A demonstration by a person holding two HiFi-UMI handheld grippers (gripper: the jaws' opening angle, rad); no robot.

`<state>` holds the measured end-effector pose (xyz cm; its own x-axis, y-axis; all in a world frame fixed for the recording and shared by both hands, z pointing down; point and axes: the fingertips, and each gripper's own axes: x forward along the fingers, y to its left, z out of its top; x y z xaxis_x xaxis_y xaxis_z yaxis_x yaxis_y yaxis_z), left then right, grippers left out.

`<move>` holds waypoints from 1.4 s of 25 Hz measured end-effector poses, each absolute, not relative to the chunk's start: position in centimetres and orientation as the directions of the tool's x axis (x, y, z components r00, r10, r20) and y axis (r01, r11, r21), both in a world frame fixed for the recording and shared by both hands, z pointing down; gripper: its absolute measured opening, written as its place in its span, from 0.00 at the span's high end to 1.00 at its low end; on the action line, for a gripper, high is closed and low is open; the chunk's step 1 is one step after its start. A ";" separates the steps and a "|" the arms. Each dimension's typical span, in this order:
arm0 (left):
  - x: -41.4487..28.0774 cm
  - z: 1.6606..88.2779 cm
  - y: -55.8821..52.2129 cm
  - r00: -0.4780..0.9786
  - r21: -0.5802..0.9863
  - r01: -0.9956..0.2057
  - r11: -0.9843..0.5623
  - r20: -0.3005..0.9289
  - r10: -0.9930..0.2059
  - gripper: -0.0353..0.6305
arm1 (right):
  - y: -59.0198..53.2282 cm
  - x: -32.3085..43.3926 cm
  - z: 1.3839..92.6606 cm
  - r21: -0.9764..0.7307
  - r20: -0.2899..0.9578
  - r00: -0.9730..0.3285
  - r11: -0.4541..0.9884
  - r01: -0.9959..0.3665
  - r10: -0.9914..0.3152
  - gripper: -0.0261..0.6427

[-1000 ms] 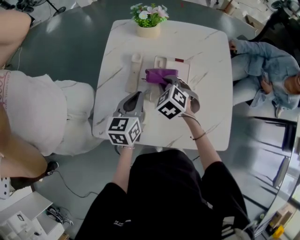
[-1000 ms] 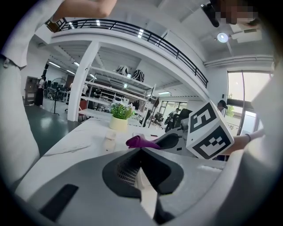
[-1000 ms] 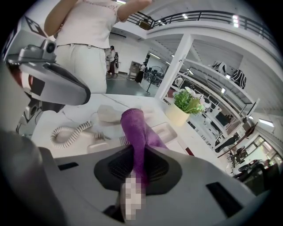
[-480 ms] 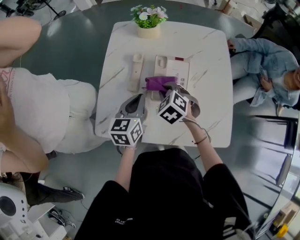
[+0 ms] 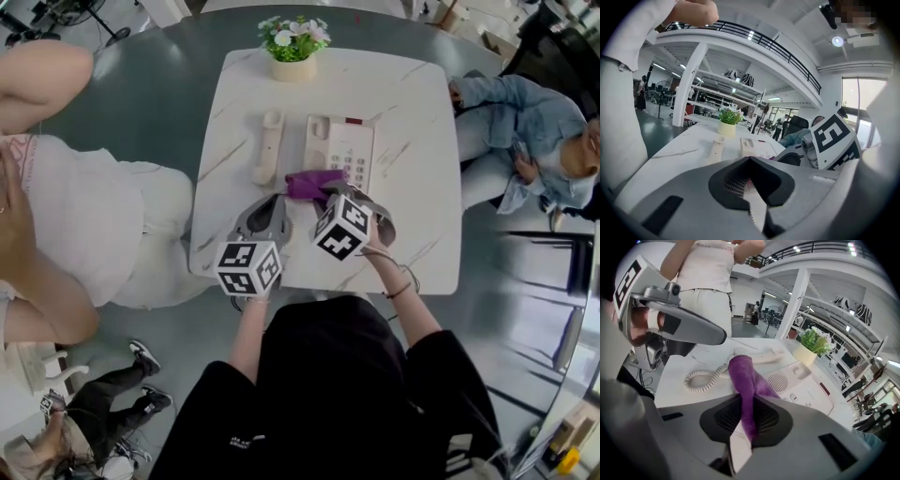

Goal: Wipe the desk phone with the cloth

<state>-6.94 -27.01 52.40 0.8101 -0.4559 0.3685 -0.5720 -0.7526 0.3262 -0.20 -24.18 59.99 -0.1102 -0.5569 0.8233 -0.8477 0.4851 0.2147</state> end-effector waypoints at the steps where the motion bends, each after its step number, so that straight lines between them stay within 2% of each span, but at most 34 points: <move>1: -7.0 52.4 -27.0 0.810 0.327 -0.573 -0.751 0.368 -0.457 0.95 | -24.0 -0.4 60.1 0.211 0.826 -0.115 0.491 -0.846 -0.552 0.90; 20: -6.4 50.6 -28.8 0.800 0.315 -0.594 -0.740 0.330 -0.502 0.95 | -22.1 -2.1 59.1 -0.001 0.840 -0.301 0.552 -0.834 -0.452 0.90; 27: -5.6 49.1 -29.7 0.798 0.293 -0.598 -0.746 0.304 -0.520 0.95 | -23.5 -0.5 56.3 -0.053 0.773 -0.348 0.493 -0.868 -0.530 0.90; 35: -4.0 47.0 -30.9 0.805 0.272 -0.590 -0.760 0.272 -0.528 0.95 | -26.3 4.1 52.3 -0.012 0.709 -0.278 0.383 -0.924 -0.648 0.90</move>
<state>-4.00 -30.86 47.02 0.8046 -0.5278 0.2722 -0.5905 -0.7598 0.2721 4.05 -26.34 52.34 -0.2782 -0.6484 0.7086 -0.9237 0.3830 -0.0121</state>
